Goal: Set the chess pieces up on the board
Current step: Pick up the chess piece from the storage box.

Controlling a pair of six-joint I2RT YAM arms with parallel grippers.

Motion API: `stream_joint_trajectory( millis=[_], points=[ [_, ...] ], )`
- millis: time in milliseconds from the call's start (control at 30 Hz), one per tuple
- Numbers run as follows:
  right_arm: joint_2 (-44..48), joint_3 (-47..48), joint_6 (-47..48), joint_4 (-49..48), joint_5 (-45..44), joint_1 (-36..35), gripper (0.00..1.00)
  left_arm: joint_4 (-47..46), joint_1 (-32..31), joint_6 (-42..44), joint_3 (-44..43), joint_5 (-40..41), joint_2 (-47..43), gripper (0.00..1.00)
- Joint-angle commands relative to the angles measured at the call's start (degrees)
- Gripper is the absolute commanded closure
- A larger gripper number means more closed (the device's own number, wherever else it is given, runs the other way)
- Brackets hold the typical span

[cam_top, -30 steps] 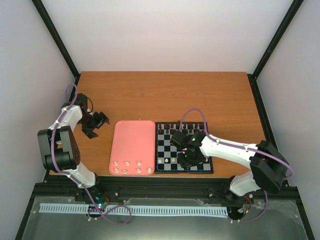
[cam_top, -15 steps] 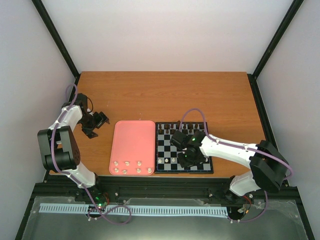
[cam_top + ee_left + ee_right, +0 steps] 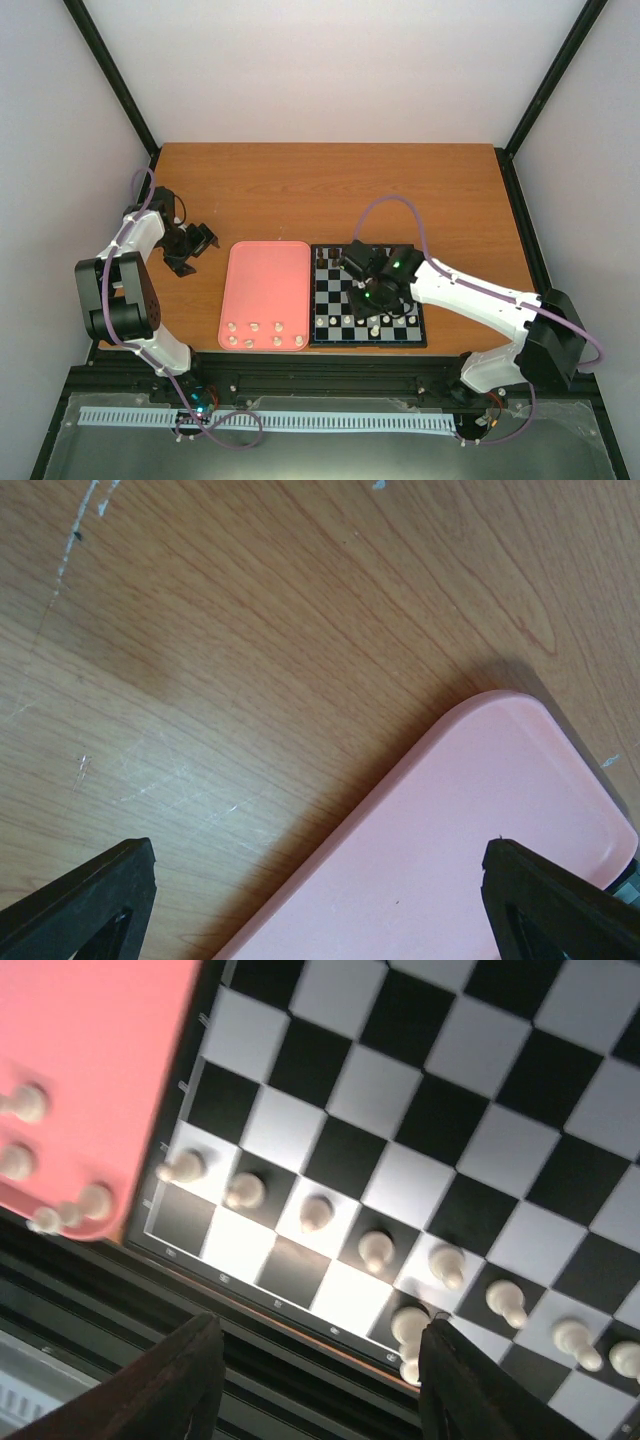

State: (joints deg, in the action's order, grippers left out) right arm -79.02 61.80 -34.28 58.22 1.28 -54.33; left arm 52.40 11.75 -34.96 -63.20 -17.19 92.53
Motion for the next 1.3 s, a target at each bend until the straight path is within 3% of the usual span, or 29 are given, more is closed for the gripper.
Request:
stream_joint_trajectory(
  millis=[0,367,567,967,1267],
  points=[
    [-4.52,6.91,4.02,1.2,1.18,-1.41,0.44,0.07,0.32,-0.2,-1.93,-0.22,0.12,0.0],
    [-27.21,31.18,14.6,-0.54,2.66,-8.46,0.39,0.42,0.29,-0.27,-2.12,-0.17,-0.45,0.0],
    [-36.62,39.45,17.15,-1.01,6.09,-11.57,0.39,0.42,0.29,-0.17,-1.69,-0.18,-0.95,0.0],
    [-42.91,40.4,17.8,1.1,9.28,-13.9,0.41,0.23,0.29,-0.37,-1.41,-0.72,-1.44,0.0],
    [-45.62,40.33,18.03,1.32,9.78,-13.87,0.51,0.21,0.32,-0.35,-1.31,-0.82,-1.26,0.0]
  ],
)
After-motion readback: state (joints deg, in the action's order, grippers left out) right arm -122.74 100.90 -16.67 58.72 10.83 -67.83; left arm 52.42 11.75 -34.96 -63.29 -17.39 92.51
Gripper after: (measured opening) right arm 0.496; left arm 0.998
